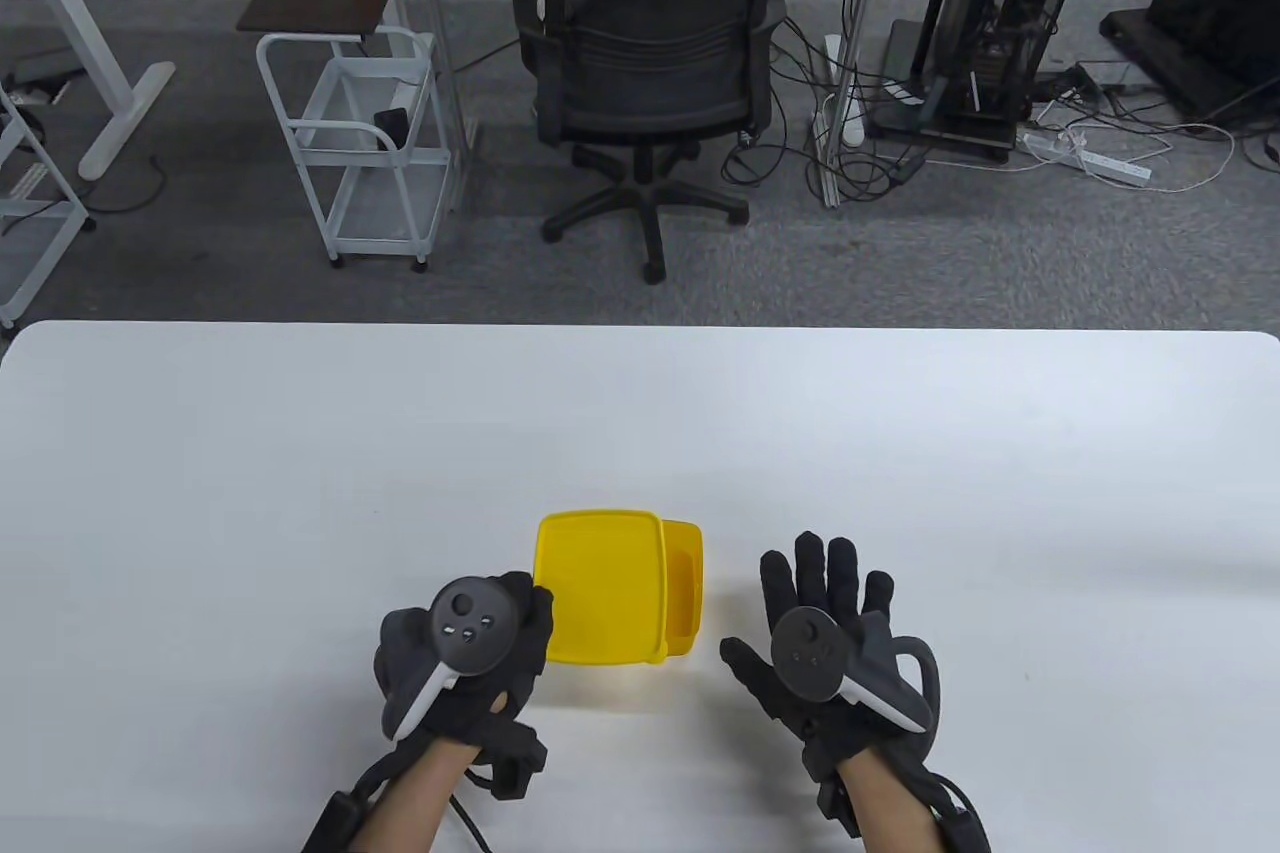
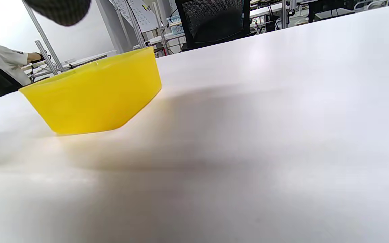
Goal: Cover the plastic food container
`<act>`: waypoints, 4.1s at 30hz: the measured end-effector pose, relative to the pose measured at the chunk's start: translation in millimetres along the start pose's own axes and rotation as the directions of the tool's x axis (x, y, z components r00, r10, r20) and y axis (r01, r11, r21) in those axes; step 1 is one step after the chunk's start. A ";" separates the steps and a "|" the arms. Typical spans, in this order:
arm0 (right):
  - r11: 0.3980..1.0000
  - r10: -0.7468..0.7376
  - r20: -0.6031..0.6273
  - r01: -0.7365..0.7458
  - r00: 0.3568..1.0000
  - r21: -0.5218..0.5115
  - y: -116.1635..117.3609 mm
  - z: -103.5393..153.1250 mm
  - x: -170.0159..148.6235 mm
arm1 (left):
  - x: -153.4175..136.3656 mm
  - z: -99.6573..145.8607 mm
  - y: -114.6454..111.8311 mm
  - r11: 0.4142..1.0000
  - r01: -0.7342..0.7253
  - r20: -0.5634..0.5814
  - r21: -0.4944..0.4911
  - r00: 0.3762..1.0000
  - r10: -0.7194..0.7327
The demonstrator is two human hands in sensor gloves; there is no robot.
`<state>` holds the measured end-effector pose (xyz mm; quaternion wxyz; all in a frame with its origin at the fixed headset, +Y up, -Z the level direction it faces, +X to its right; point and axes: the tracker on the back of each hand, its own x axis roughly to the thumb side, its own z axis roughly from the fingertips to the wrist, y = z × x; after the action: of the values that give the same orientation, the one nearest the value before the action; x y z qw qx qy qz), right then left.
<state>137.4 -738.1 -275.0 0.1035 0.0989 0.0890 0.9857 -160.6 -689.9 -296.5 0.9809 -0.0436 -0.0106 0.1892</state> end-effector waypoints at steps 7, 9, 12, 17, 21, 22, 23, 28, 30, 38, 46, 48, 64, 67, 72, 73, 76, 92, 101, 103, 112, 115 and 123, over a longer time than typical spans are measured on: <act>0.999 0.002 -0.011 -0.003 1.000 -0.035 -2.1 1.3 -2.9 | 38.6 -44.0 -12.9 0.971 0.185 -0.053 -0.154 0.979 -0.195; 0.999 -0.001 -0.014 0.000 1.000 -0.043 -3.0 1.5 -3.5 | 43.7 -51.3 -21.7 0.956 0.244 -0.057 -0.160 0.965 -0.256; 0.999 -0.006 -0.020 0.005 1.000 -0.049 -3.5 1.5 -4.6 | 47.4 -57.4 -33.0 0.937 0.306 -0.075 -0.171 0.944 -0.322; 0.998 -0.010 -0.032 0.007 0.999 -0.065 -4.1 1.3 -6.5 | 49.4 -61.5 -47.9 0.914 0.365 -0.076 -0.176 0.921 -0.383; 0.997 -0.010 -0.041 0.007 0.999 -0.073 -4.5 1.2 -8.0 | 53.2 -60.3 -53.7 0.879 0.449 -0.117 -0.159 0.876 -0.468; 0.997 -0.009 -0.046 0.005 0.999 -0.078 -4.8 1.3 -8.5 | 54.2 -59.6 -54.5 0.869 0.468 -0.133 -0.160 0.862 -0.489; 0.997 -0.007 -0.048 0.003 0.999 -0.080 -4.8 1.3 -8.9 | 54.9 -59.1 -55.0 0.866 0.477 -0.142 -0.151 0.856 -0.496; 0.996 0.006 -0.062 -0.012 0.998 -0.089 -5.3 1.6 -9.5 | 56.2 -57.6 -61.0 0.844 0.497 -0.160 -0.203 0.833 -0.529; 0.996 0.014 -0.064 -0.020 0.998 -0.088 -4.5 0.9 -9.3 | 54.9 -56.1 -62.7 0.851 0.484 -0.180 -0.206 0.836 -0.519; 0.994 -0.002 -0.047 -0.003 0.999 -0.110 7.4 -6.3 -0.3 | 44.5 -44.7 -58.1 0.903 0.376 -0.177 -0.208 0.893 -0.413; 0.939 -0.229 -0.102 0.192 0.968 -0.284 3.4 -23.0 13.5 | 27.9 -20.7 -52.8 0.961 0.108 -0.245 -0.254 0.954 -0.172; 0.944 -0.265 -0.158 0.223 0.951 -0.245 7.2 -29.4 17.4 | 27.6 -22.4 -57.8 0.950 0.132 -0.253 -0.285 0.945 -0.207; 0.926 -0.375 -0.180 0.360 0.909 -0.110 25.5 -43.0 31.5 | 10.9 -34.7 -63.2 0.934 -0.058 -0.224 -0.352 0.974 -0.024; 0.910 -0.414 -0.189 0.405 0.890 -0.088 26.1 -45.1 29.4 | 11.9 -35.5 -62.3 0.932 -0.057 -0.224 -0.357 0.974 -0.026; 0.905 -0.426 -0.185 0.421 0.886 -0.066 26.1 -47.2 29.9 | 13.7 -40.6 -60.2 0.873 -0.012 -0.189 -0.487 0.978 -0.092; 0.907 -0.420 -0.188 0.418 0.888 -0.053 25.6 -48.0 30.8 | 13.8 -41.5 -60.5 0.873 -0.006 -0.181 -0.488 0.979 -0.095; 0.915 -0.399 -0.188 0.402 0.898 -0.025 23.9 -49.8 31.5 | 13.5 -45.2 -60.9 0.852 0.005 -0.166 -0.524 0.980 -0.108; 0.991 -0.104 -0.152 0.089 0.983 -0.103 26.0 -41.7 41.2 | 18.8 -27.8 -62.2 0.889 0.282 -0.087 -0.360 0.939 -0.333; 0.960 0.082 -0.119 -0.111 0.989 -0.257 -3.8 -14.8 -15.4 | -3.2 -3.7 -3.3 0.963 0.238 0.093 -0.129 0.969 -0.227; 0.965 0.106 -0.112 -0.129 0.988 -0.229 -5.4 -12.2 -20.9 | -17.8 4.0 2.9 0.968 0.236 0.135 -0.087 0.965 -0.223; 0.987 0.140 -0.094 -0.146 0.986 -0.067 3.8 -14.8 -23.8 | -58.4 6.8 -18.1 0.917 0.365 0.154 -0.162 0.927 -0.342; 0.990 0.140 -0.109 -0.142 0.984 -0.005 11.3 -16.1 -27.3 | -54.5 5.9 -28.0 0.880 0.428 0.160 -0.206 0.902 -0.401; 0.987 0.158 -0.127 -0.157 0.979 0.016 16.4 -20.1 -31.5 | -54.8 2.4 -34.7 0.881 0.424 0.129 -0.209 0.905 -0.405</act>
<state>160.2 -763.9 -296.8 0.0189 0.0424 0.0904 0.9948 -198.7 -742.2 -291.3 0.9854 -0.1470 -0.0818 -0.0257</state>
